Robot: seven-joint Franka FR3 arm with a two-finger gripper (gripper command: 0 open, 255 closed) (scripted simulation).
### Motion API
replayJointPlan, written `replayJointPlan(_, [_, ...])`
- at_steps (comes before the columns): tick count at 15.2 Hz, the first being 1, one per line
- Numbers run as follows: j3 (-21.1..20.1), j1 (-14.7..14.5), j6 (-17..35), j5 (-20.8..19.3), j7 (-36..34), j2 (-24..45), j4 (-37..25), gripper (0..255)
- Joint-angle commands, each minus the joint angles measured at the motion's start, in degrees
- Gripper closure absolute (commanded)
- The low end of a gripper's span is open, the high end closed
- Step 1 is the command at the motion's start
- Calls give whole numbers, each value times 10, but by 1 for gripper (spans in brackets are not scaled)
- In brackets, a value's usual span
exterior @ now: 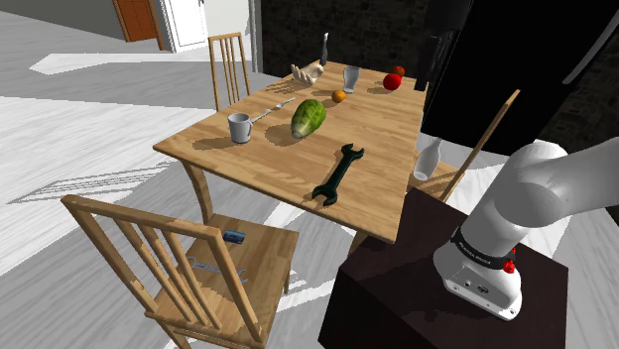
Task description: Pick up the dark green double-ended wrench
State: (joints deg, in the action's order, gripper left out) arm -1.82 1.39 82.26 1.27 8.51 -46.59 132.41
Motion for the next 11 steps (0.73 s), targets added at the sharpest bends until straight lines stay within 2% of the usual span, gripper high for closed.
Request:
replayJointPlan(1, [0, 0, 0, 0, 0, 0, 0, 0])
replayJointPlan(11, [-77, 67, 212, 53, -232, 87, 110, 0])
